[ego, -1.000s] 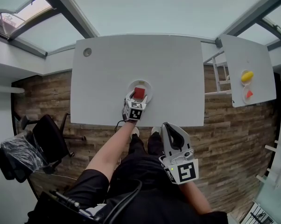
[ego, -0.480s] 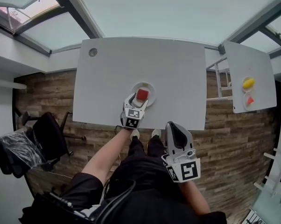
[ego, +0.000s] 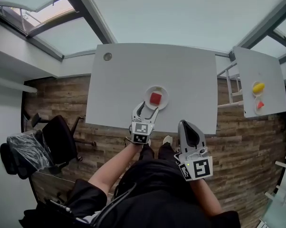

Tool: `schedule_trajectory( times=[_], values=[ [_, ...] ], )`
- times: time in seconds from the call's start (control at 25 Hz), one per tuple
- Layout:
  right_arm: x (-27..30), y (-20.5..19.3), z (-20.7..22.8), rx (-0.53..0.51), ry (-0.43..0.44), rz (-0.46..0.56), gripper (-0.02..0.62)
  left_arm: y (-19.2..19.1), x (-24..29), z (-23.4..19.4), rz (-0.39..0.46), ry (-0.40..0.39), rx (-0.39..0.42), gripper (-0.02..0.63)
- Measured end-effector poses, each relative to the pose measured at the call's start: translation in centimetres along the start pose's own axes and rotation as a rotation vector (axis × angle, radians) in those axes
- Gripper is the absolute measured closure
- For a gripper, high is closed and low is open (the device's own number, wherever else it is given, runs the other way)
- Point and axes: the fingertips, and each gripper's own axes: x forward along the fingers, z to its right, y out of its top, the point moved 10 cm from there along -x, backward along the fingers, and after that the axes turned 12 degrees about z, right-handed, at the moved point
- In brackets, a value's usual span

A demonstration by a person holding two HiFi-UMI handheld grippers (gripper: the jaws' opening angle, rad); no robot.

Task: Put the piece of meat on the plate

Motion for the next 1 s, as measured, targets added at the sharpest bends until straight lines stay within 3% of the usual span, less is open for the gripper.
schedule_trajectory(
  times=[0.12,0.36,0.6,0.76,0.8,0.88,0.96,1.0],
  values=[
    [-0.1,0.1,0.0,0.011,0.009,0.017,0.592,3.1,-1.9,0.7,0.057,0.001,0.027,0.319],
    [0.1,0.5,-0.6,0.010,0.019,0.041,0.592,7.7,-6.2,1.6,0.190,0.038,-0.002,0.318],
    [0.4,0.5,-1.3,0.008,0.042,0.057,0.592,10.5,-9.7,2.3,0.315,0.060,0.004,0.319],
    [0.4,0.8,-1.5,0.005,0.050,0.065,0.592,12.3,-11.5,3.1,0.395,0.031,-0.030,0.319],
    [0.4,0.9,-1.7,0.002,0.054,0.068,0.592,12.7,-12.1,3.3,0.437,0.028,-0.032,0.337],
    [0.3,1.0,-1.9,-0.004,0.062,0.071,0.592,13.3,-13.4,3.6,0.517,0.040,-0.016,0.454],
    [0.3,1.0,-2.1,-0.005,0.070,0.068,0.592,13.6,-14.5,3.7,0.543,0.067,0.006,0.581],
    [0.3,1.1,-2.2,-0.005,0.074,0.066,0.592,13.6,-14.9,3.6,0.539,0.076,0.004,0.601]
  ],
)
